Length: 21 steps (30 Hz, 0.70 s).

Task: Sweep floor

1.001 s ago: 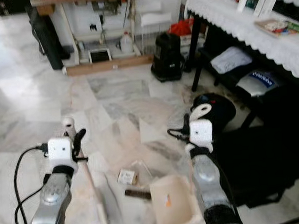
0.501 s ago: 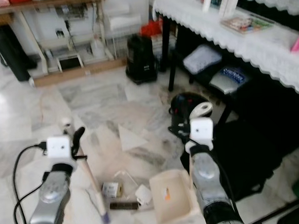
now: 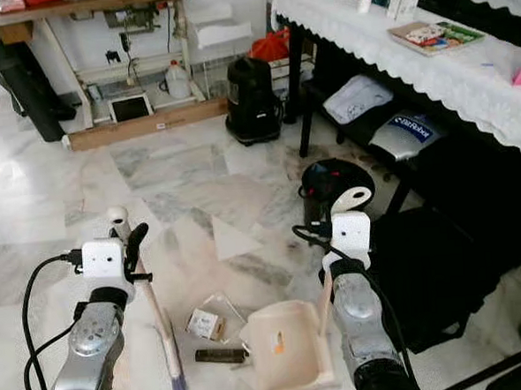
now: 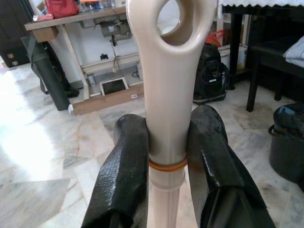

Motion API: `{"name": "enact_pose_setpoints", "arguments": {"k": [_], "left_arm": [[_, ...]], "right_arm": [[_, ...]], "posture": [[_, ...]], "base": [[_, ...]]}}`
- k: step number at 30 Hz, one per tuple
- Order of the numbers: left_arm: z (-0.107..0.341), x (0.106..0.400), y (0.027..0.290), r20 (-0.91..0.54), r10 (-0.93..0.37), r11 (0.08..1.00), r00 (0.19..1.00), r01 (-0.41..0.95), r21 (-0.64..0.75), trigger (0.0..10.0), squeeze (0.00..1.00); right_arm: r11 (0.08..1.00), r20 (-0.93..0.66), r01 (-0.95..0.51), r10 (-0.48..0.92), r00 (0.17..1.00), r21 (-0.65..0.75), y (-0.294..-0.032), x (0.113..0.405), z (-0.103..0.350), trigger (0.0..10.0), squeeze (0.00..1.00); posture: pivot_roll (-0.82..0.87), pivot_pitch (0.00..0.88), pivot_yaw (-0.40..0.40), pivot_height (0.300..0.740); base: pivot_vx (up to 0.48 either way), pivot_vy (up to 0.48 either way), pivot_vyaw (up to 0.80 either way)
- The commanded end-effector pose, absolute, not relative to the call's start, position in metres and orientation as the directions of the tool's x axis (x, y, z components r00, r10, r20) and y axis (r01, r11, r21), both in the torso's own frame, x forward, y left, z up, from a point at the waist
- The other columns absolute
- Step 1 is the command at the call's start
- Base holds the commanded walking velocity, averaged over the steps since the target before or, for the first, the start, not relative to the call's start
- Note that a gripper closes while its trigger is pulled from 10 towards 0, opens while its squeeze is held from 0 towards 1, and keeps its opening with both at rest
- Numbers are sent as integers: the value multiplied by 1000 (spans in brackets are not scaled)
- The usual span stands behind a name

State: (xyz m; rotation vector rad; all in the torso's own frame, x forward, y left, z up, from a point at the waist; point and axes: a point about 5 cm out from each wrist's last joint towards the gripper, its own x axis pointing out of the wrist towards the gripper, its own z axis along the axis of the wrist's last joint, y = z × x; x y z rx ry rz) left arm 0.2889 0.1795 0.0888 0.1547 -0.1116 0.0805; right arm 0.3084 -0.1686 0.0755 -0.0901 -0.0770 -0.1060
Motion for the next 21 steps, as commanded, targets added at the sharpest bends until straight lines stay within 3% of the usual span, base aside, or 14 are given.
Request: {"name": "enact_pose_setpoints", "arguments": {"k": [1, 21], "left_arm": [[104, 290, 183, 194, 79, 980, 978, -111, 164, 10000, 0], [97, 290, 180, 131, 5, 987, 991, -26, 156, 10000, 0]], "right_arm": [[987, 118, 137, -126, 985, -90, -173, 310, 84, 10000, 0], [968, 67, 213, -206, 976, -130, -182, 299, 68, 10000, 0]], "posture": [[64, 70, -12, 740], [69, 76, 5, 740]], "base": [[0, 0, 0], [0, 0, 0]]}}
